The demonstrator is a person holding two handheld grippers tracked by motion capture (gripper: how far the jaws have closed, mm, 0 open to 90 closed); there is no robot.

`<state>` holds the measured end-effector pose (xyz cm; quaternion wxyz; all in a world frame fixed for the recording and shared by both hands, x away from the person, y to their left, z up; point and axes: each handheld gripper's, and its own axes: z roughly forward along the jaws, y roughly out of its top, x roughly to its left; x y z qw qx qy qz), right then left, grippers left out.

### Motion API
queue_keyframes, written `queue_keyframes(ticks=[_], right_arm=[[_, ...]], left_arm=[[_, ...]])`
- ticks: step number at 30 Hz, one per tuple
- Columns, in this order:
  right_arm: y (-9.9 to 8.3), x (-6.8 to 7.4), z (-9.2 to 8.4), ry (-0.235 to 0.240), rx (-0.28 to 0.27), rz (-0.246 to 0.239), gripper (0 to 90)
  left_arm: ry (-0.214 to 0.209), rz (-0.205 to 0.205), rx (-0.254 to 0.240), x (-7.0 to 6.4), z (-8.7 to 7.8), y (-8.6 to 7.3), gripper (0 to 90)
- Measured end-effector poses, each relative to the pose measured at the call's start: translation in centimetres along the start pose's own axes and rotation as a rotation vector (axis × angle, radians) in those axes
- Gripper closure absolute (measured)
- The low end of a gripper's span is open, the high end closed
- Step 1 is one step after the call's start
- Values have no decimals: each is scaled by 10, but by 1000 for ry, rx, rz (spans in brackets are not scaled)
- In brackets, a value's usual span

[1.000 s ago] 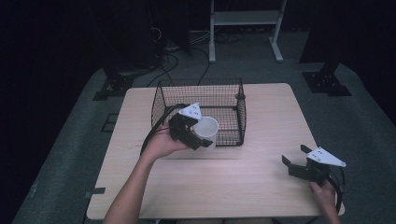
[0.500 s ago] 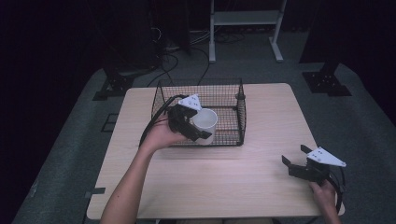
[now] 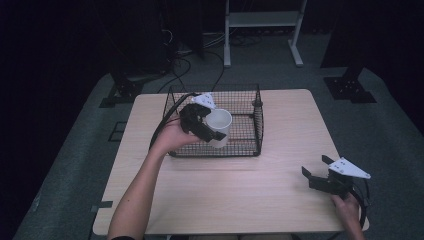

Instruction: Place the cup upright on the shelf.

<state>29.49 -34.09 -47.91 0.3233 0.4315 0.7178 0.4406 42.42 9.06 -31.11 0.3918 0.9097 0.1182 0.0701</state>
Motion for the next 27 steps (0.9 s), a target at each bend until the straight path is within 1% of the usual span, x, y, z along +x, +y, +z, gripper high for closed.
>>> queue_keyframes(ticks=[15, 18, 20, 21, 22, 27], right_arm=[[0, 0, 0, -1, 0, -2, 131], [0, 0, 0, -1, 1, -3, 131], [0, 0, 0, 0, 2, -2, 131], [0, 0, 0, 0, 2, -1, 131], [0, 0, 0, 0, 2, -2, 131], [0, 0, 0, 2, 2, 0, 130]], left_arm=[[16, -21, 7, 23, 3, 6, 210], [24, -34, 5, 30, 3, 6, 210], [24, -37, 2, 31, 3, 6, 210], [21, -46, -2, 33, 4, 6, 210], [20, -45, 6, 35, 4, 6, 210], [35, -57, 6, 41, 7, 4, 210]])
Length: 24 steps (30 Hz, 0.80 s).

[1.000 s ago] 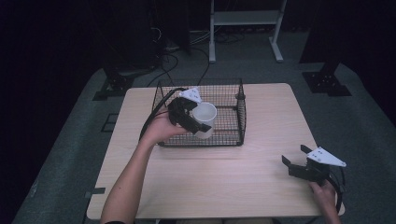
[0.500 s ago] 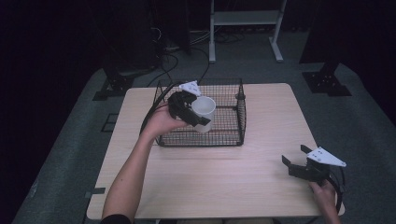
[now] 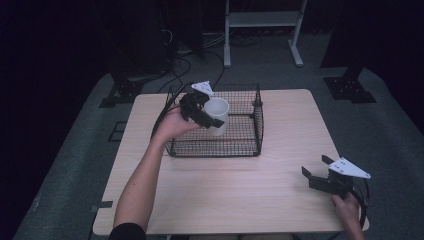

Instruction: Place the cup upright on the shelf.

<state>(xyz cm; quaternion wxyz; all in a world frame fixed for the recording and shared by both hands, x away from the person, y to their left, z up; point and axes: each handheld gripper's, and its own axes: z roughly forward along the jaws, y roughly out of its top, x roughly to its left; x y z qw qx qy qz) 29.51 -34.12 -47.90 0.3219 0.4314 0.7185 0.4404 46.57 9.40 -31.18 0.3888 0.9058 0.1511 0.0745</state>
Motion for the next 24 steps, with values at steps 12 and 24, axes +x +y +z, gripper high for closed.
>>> queue_keyframes(ticks=[12, 24], right_arm=[[0, 0, 0, 1, -1, 3, 131], [0, 0, -1, 4, -3, 2, 131]], left_arm=[[17, -28, 6, 14, 11, 1, 210], [32, -65, 31, 28, 31, -5, 210]])
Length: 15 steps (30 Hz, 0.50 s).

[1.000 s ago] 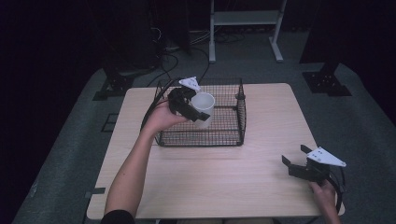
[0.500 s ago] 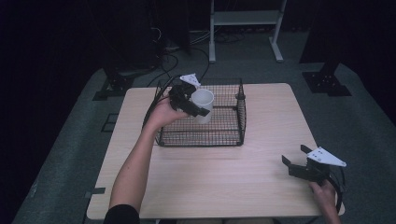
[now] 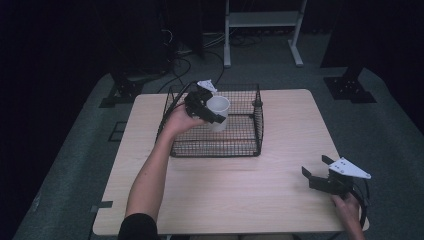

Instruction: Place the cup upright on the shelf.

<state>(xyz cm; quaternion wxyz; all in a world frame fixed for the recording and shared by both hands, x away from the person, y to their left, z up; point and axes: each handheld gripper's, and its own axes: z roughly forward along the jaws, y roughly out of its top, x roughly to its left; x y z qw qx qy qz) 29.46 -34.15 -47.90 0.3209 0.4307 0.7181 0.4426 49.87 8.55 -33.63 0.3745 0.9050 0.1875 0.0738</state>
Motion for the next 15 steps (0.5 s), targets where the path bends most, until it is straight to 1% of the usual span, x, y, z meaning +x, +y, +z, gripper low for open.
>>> queue_keyframes(ticks=[5, 6, 15], right_arm=[[0, 0, 0, 0, 0, -1, 131], [0, 0, 0, 0, 1, -2, 131], [0, 0, 0, 0, 0, -3, 131]], left_arm=[[2, -7, 0, 2, 6, -2, 211], [1, -14, 0, 3, 7, -3, 211], [-5, -30, 20, 7, 18, -6, 211]])
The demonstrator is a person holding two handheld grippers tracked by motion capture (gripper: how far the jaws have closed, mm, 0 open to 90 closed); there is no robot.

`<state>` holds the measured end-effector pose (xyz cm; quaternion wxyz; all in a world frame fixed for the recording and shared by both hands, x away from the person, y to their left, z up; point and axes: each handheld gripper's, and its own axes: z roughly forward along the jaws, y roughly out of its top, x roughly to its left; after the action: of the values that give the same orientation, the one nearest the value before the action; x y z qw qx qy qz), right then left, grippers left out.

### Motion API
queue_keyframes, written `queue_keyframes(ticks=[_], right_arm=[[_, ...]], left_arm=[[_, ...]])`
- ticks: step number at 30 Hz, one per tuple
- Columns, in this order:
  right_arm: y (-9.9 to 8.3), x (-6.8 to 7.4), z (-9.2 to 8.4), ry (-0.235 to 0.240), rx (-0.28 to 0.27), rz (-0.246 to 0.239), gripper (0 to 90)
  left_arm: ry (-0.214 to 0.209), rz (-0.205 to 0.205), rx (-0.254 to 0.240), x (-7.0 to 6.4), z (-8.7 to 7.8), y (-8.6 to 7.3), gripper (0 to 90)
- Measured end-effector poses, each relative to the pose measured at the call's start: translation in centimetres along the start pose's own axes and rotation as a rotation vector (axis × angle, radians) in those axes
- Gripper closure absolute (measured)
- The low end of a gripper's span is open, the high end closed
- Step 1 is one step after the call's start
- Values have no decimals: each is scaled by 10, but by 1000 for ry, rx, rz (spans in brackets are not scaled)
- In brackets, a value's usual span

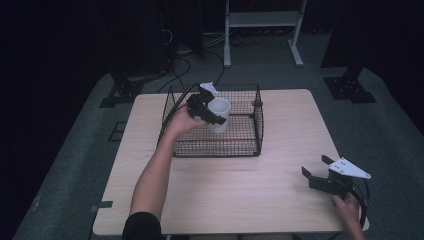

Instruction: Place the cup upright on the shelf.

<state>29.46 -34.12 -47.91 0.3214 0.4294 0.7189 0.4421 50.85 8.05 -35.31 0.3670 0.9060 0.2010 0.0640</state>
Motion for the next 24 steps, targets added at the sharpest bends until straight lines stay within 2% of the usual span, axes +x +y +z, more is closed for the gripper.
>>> queue_keyframes(ticks=[5, 10, 24], right_arm=[[0, 0, 0, 0, 0, 2, 131], [0, 0, 0, 2, 0, 3, 131], [0, 0, 0, 5, 0, 3, 131]], left_arm=[[3, 4, 15, 2, 6, -1, 210], [-5, -7, 4, 5, 11, -4, 210], [-25, -25, 42, 11, 29, -9, 210]])
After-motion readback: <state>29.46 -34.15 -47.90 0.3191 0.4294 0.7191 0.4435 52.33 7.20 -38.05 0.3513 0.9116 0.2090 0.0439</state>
